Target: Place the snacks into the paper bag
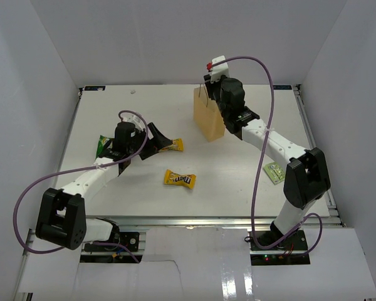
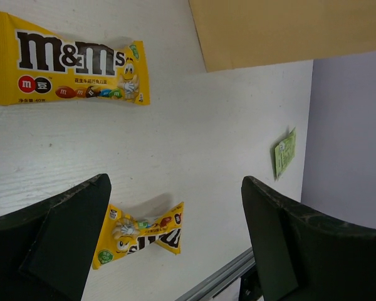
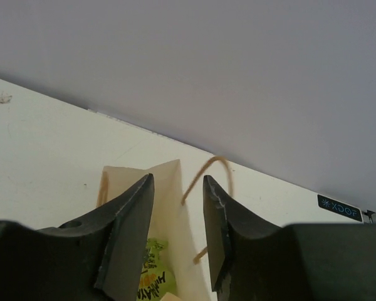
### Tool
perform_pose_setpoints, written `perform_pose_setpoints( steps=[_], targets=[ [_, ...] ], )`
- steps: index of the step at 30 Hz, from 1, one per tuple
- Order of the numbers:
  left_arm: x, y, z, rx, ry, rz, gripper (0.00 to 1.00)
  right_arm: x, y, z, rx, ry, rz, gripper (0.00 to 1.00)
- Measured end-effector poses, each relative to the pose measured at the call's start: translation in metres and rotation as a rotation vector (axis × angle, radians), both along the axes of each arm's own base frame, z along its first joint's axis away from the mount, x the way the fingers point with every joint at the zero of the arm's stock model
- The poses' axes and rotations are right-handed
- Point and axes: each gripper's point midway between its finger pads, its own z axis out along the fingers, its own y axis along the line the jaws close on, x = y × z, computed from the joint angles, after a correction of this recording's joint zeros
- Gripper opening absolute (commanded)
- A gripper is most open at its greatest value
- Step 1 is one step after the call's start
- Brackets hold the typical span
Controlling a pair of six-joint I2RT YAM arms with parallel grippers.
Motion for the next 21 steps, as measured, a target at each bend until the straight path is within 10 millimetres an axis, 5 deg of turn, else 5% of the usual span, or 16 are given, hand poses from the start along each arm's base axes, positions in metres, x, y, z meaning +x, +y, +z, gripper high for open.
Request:
perform_pose_setpoints(
  steps=[7, 12, 15, 21],
  targets=[
    [0.023, 0.009, -0.005, -0.010, 0.115, 0.192, 0.93, -0.032, 0.006, 0.002, -0.092, 0.086, 0.290, 0.79],
    [0.045, 0.013, -0.035, -0.011, 0.308, 0.375, 0.93, -0.090, -0.040, 0.013, -0.132, 0.111, 0.488, 0.82],
    [0.057, 0.008, -0.059, -0.026, 0.426, 0.453, 0.93, -0.118, -0.065, -0.017, -0.132, 0.187, 0.538, 0.82],
    [0.081, 0.001, -0.096, -0.025, 0.549, 0.566, 0.86, -0.157, -0.105, -0.120, -0.070, 0.482, 0.550, 0.82]
  ],
)
